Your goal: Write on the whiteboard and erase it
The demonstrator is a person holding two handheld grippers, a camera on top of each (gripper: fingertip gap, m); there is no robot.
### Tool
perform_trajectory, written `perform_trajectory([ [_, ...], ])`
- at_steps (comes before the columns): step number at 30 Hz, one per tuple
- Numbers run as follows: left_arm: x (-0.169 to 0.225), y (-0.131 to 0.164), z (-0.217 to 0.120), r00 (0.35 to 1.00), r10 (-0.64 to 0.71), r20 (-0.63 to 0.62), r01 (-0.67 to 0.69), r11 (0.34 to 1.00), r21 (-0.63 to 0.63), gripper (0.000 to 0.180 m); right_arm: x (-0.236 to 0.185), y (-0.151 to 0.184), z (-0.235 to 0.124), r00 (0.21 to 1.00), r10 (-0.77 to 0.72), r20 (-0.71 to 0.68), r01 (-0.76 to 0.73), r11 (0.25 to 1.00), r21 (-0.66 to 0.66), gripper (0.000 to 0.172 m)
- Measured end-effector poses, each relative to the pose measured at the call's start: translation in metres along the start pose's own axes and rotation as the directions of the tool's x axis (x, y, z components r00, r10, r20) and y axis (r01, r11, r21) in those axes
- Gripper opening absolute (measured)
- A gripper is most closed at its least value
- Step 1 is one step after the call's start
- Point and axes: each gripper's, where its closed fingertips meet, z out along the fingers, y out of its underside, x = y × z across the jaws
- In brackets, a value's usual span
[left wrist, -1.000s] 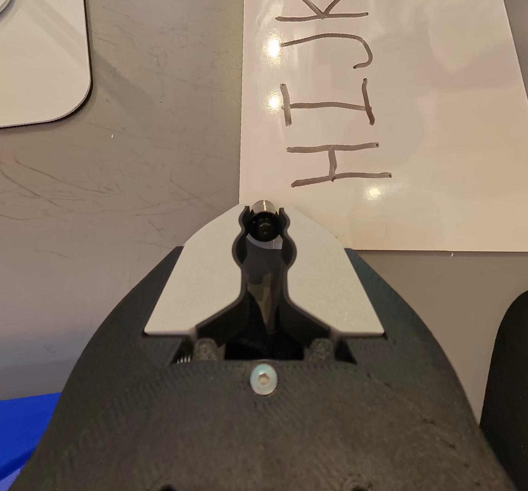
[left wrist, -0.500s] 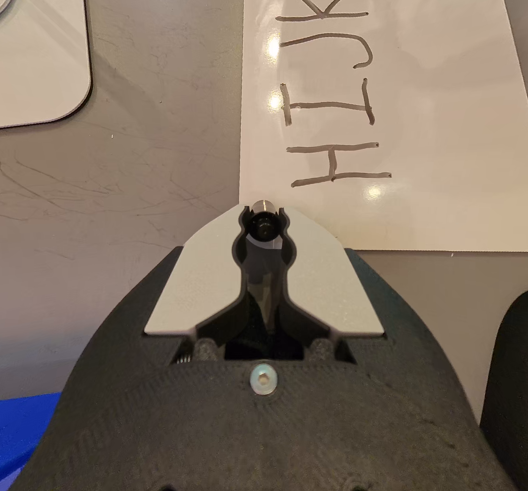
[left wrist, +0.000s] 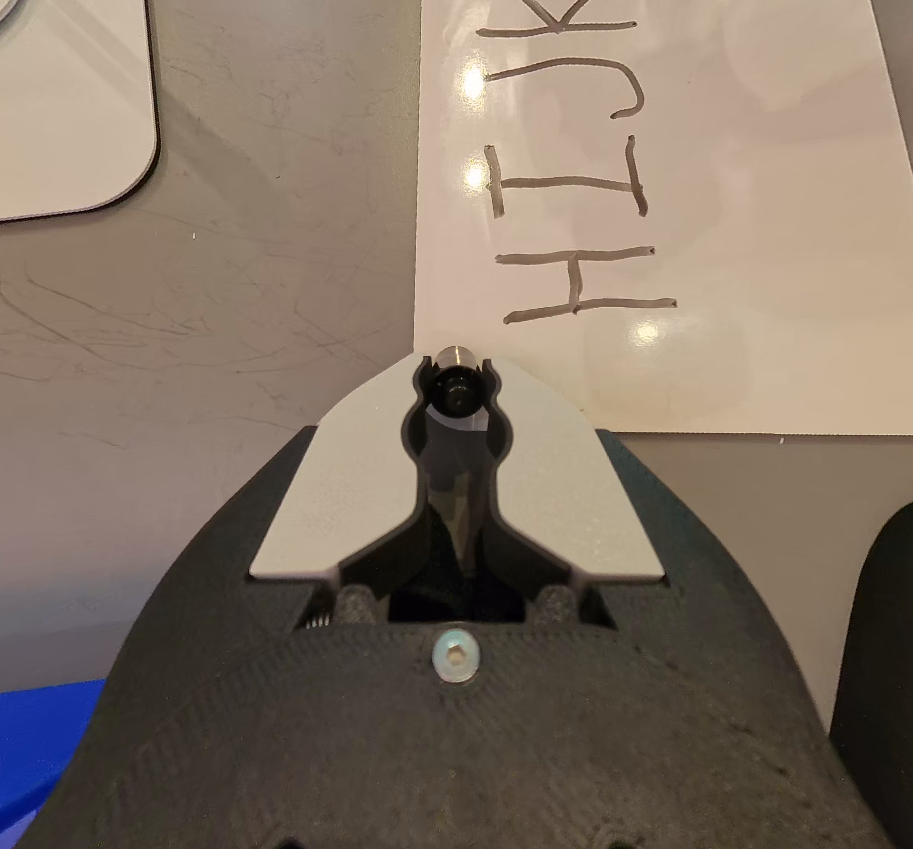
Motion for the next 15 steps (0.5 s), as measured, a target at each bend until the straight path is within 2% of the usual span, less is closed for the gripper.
perform_trajectory([
  [10, 0.000, 0.000, 0.000, 1.000, 0.002, 0.002, -0.002, 1.000, -0.001, 0.021, 0.034, 0.005, 0.012, 1.000, 0.012, -0.029, -0.014, 0.998, -0.055, 0.020],
  [15, 0.000, 0.000, 0.000, 1.000, 0.001, 0.001, -0.001, 1.000, 0.000, 0.021, 0.021, 0.008, 0.007, 1.000, -0.016, -0.017, 0.015, 0.998, -0.065, 0.020],
])
